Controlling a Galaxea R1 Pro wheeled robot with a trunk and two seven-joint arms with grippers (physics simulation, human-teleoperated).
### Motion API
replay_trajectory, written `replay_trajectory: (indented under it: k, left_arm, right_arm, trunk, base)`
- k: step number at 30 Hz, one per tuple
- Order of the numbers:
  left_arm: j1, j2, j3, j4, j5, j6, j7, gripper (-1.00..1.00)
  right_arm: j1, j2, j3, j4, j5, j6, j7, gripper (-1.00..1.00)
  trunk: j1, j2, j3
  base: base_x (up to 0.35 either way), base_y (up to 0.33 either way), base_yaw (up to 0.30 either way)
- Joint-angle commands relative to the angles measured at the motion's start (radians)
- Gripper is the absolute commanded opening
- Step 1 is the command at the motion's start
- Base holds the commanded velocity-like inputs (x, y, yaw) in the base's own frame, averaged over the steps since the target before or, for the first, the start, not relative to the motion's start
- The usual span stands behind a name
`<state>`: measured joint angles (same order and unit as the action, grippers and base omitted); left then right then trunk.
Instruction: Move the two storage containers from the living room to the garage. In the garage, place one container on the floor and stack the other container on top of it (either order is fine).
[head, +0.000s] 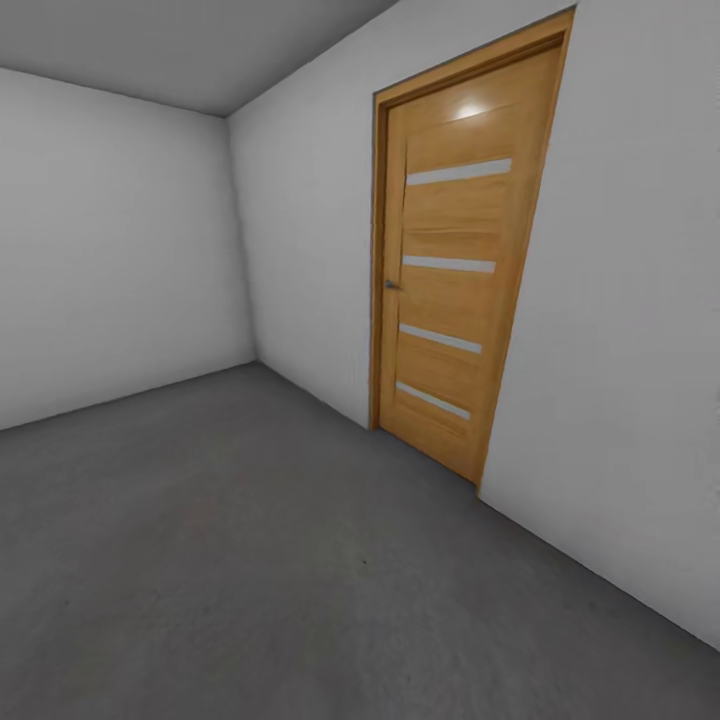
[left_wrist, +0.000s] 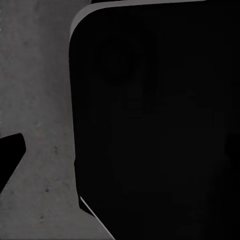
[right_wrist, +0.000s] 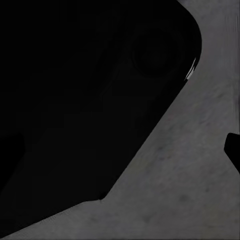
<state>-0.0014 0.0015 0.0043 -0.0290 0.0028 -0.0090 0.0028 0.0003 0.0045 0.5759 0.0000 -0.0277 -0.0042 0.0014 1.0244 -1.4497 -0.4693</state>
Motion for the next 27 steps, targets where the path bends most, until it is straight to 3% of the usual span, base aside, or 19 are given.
replay_trajectory:
  k: [1,7,27]
  left_arm:
    - [0.000,0.000,0.000,0.000,0.000,-0.001,0.000,1.00]
    - [0.000,0.001,0.000,0.000,0.002,0.000,0.000,1.00]
    - [0.000,0.001,0.001,0.000,0.005,-0.001,0.000,1.00]
  right_arm:
    - [0.000,0.000,0.004,0.000,-0.003,0.000,0.000,1.00]
    - [0.000,0.000,0.005,0.000,-0.003,0.000,0.000,1.00]
    - [0.000,0.000,0.005,0.000,-0.003,0.000,0.000,1.00]
  trunk:
    - [0.001,0.000,-0.001]
    - [0.001,0.000,-0.001]
    - [0.001,0.000,-0.001]
  base:
    - [0.317,0.000,-0.227]
    - [0.320,0.000,-0.109]
    - [0.322,0.000,-0.003]
